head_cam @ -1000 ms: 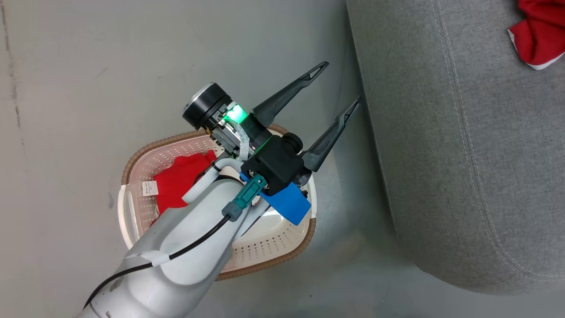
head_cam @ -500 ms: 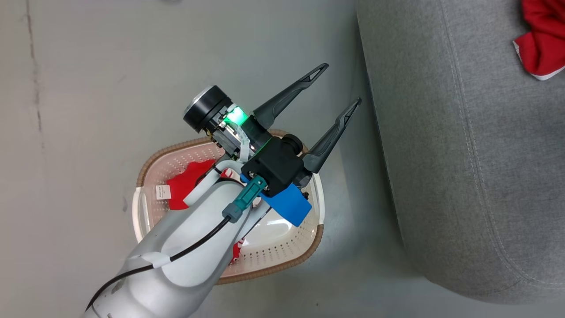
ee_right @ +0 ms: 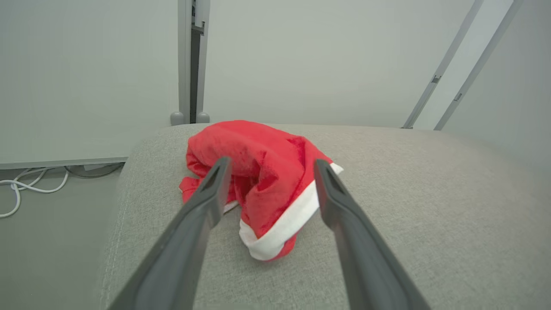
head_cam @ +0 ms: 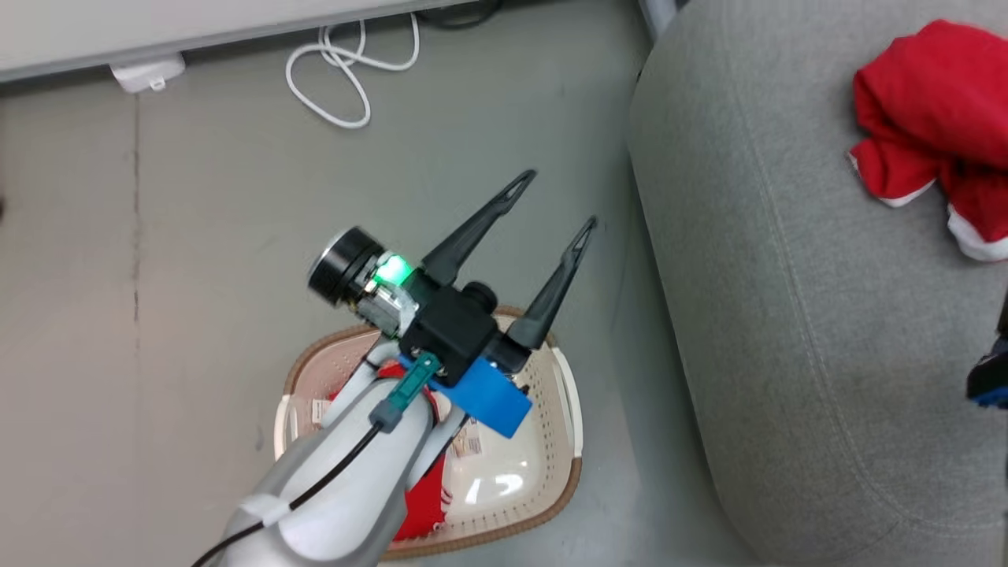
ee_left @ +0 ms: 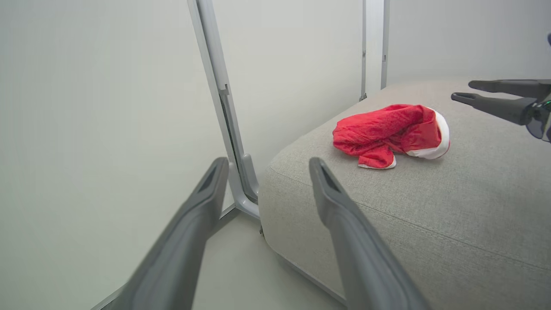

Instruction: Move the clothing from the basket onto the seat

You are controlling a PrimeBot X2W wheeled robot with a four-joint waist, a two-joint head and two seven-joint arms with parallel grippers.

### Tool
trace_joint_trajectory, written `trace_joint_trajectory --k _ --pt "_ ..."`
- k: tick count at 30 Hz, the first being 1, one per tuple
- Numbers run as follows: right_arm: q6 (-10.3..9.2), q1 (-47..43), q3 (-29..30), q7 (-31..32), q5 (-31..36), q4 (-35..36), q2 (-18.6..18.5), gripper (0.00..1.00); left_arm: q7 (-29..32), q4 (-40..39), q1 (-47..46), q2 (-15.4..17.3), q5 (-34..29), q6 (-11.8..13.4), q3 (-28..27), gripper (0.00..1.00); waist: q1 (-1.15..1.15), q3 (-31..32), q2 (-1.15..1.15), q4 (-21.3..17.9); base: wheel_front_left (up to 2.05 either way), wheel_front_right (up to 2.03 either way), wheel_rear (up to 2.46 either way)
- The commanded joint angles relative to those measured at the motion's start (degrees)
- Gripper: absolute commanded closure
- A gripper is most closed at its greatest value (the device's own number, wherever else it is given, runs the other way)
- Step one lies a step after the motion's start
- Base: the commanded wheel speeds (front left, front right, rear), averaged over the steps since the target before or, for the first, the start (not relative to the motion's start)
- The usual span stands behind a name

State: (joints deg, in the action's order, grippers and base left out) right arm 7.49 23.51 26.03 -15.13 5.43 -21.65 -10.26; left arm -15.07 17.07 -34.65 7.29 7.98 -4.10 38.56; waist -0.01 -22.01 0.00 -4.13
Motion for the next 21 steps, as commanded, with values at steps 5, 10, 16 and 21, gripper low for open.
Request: trace_joint_trajectory --k 5,10,16,21 --pt "0.01 -6.33 -5.65 -0.03 -1.59 6.31 2.35 0.0 -0.16 -0.64 5.81 1.32 1.15 1.53 -3.44 0.0 0.01 5.55 0.0 -0.4 0.0 0.0 0.0" --pt "0.01 -8.32 -12.86 -0.03 -3.4 10.1 3.11 0.0 -0.17 -1.28 10.72 2.38 2.17 3.06 -7.22 0.0 0.01 8.95 0.0 0.68 0.0 0.0 0.0" --pt "0.01 -10.04 -19.9 -0.03 -5.28 13.34 4.25 0.0 -0.17 -2.33 16.24 3.57 3.03 4.89 -12.95 0.0 0.01 12.52 0.0 3.12 0.0 0.0 0.0" --pt "0.01 -11.9 -23.4 -0.03 -5.88 14.82 5.37 0.0 -0.16 -3.43 20.26 4.39 3.21 5.85 -17.95 0.0 0.01 15.3 0.0 4.93 0.0 0.0 0.0"
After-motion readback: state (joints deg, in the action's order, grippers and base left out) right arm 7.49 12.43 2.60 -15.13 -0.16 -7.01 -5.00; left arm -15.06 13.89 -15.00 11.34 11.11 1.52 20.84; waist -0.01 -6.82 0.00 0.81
